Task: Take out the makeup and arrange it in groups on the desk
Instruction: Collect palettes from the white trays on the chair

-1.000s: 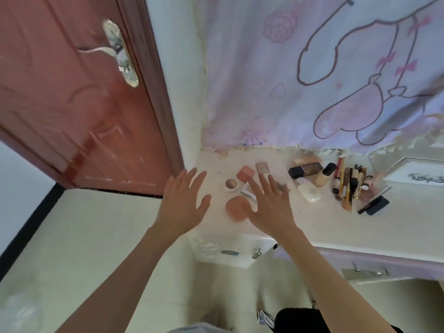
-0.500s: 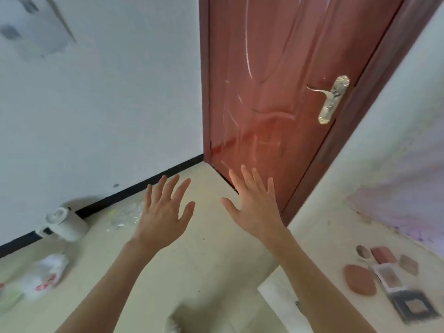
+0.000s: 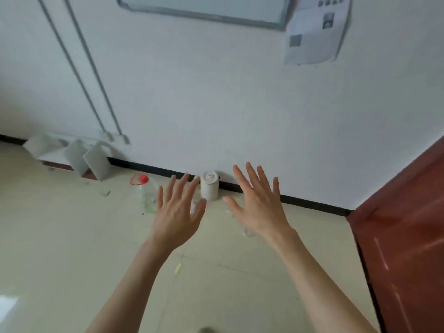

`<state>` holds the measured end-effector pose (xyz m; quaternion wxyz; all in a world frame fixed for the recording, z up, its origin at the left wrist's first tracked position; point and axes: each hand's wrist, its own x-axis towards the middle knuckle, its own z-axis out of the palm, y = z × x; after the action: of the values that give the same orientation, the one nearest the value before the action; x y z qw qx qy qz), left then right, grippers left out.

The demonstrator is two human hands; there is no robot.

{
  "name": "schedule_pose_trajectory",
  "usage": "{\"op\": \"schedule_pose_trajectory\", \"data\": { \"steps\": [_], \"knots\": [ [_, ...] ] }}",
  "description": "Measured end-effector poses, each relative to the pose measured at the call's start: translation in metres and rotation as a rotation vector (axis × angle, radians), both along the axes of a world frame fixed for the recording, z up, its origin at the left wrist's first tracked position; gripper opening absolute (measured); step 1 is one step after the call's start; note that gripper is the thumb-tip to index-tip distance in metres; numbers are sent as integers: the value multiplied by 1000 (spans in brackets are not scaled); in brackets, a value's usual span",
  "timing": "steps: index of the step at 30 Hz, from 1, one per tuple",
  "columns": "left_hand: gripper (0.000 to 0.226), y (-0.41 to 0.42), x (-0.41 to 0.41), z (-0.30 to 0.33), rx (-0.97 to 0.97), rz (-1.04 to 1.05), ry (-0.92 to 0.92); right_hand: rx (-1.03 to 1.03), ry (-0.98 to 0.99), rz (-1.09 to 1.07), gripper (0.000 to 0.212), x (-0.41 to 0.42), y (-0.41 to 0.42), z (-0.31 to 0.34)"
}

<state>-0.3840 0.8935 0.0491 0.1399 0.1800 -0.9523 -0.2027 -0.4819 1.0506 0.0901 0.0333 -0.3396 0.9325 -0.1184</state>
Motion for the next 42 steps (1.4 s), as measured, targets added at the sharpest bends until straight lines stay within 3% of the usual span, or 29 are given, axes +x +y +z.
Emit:
{"op": "schedule_pose_trajectory", "data": {
  "steps": [11, 18, 27, 33, 42],
  "knots": [
    [77, -166, 74, -13, -34, 605, -113, 13, -71, 609, 70, -5, -250, -23],
    [79, -242, 97, -9, 8, 982, -81, 77, -105, 939, 72, 7, -381, -28],
    [79, -311, 184, -18, 52, 1383, -89, 110, -69, 1305, 74, 91, -542, -34],
    [81, -401, 266, -31, 61, 1477, -127, 82, -48, 1428, 72, 181, -649, -42],
    [76, -565, 399, -18, 100, 1479, -109, 79, -79, 1447, 73, 309, -809, -32]
  ]
}}
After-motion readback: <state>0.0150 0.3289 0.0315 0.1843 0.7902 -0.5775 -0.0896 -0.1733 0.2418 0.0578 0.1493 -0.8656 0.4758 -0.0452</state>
